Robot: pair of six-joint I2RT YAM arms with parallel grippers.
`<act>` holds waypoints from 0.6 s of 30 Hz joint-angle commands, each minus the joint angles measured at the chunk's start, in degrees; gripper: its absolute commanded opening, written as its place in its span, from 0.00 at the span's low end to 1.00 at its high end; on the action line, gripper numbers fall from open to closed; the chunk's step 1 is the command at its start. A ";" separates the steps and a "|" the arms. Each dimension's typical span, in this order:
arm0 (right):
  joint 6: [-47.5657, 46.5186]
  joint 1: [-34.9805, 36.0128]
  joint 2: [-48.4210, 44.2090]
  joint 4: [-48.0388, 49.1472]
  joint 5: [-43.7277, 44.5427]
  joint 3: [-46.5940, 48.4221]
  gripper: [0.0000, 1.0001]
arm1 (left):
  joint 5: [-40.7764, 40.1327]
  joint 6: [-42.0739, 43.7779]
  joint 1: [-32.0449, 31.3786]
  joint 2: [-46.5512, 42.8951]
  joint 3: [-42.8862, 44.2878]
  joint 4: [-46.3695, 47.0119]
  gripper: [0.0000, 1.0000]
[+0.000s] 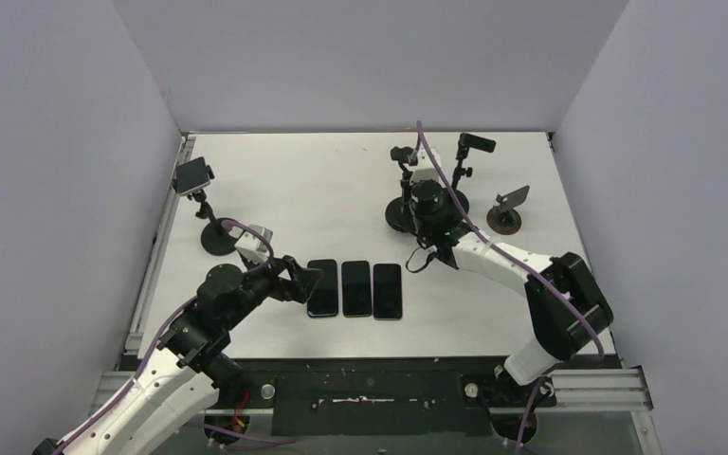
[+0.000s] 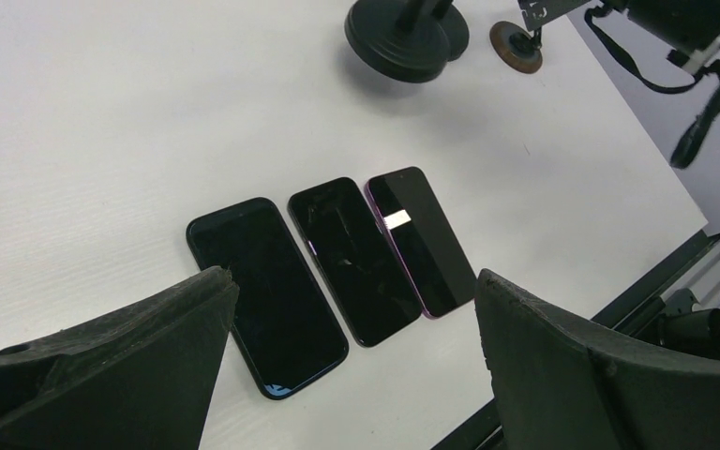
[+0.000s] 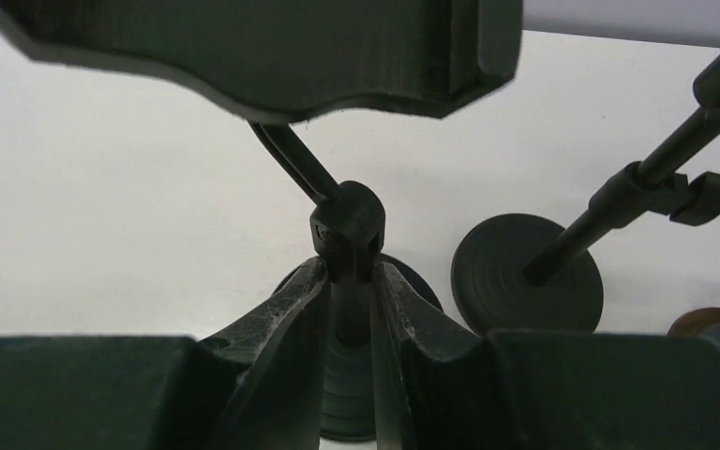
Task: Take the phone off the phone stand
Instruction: Move the phone stand to the center of the board.
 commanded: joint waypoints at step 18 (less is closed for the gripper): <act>-1.59 -5.05 17.64 11.92 -3.26 14.21 0.16 | -1.97 1.08 -0.03 -1.19 2.02 0.49 0.98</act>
